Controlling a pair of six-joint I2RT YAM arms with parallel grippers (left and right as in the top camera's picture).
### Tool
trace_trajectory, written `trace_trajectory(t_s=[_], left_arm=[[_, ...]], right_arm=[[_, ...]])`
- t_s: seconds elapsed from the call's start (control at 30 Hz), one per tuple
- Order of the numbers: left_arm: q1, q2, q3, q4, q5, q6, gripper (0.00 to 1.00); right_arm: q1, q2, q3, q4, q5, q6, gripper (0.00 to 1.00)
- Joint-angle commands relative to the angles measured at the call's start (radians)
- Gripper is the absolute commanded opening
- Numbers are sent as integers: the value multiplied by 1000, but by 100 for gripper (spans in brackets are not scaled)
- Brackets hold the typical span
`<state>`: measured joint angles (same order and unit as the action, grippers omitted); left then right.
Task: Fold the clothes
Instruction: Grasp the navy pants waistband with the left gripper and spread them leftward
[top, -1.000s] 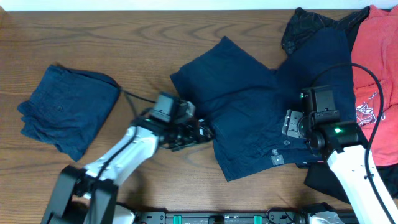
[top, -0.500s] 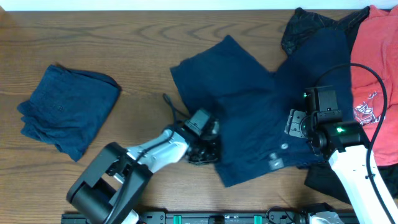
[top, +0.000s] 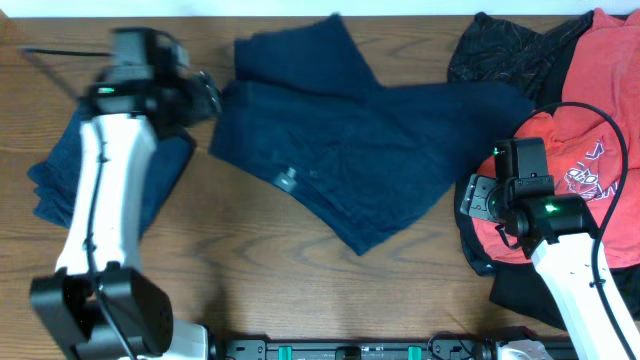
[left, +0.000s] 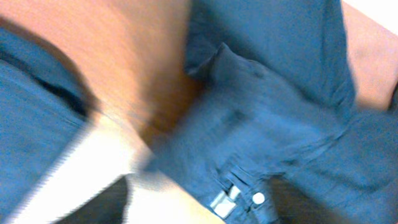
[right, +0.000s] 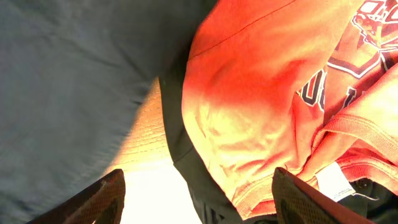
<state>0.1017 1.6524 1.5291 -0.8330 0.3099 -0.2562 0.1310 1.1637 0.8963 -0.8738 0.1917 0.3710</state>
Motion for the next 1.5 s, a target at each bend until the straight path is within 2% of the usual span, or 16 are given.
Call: trace_trajectory(t_s=[0.0,0.13,0.27,0.37,0.5,0.67,0.77,0.9,1.07,1.13,1.2,1.33,1.47], left_arm=[[18,-2,4,-103,50,34,98],[-18,1,-44,-222,114,34,98],[-109,1,-146,-202,180,11,98],[-200,1,-255,-121,181,-84,98],[-351,1,-425,80,181,-236,98],[-569,1,-599,423,180,-396,98],[-688,3,-657,603,167,-424,100],[-782,25,-664,629,114,-488,97],[-826,81,-664,638,105,-552,95],[-833,105,-664,647,109,-561,85],[-840,127,-664,657,128,-578,65],[-843,135,-663,645,182,-561,6],[-774,83,-663,486,161,-454,6]], right_arm=[[-8,-8,5,2,6,-13,75],[-8,-8,5,19,6,-13,75],[-8,-8,5,27,2,-13,75],[-8,-8,5,17,3,-13,75],[-8,-8,5,12,2,-13,76],[-8,-8,5,12,2,-13,77],[-8,-8,5,8,2,-13,77],[-8,-8,5,-6,3,-13,77],[-8,-8,5,-17,3,-13,77],[-8,-8,5,-18,3,-13,77],[-8,-8,5,-17,3,-13,77],[-8,-8,5,-18,3,-13,77],[-9,-8,5,-18,8,-13,77]])
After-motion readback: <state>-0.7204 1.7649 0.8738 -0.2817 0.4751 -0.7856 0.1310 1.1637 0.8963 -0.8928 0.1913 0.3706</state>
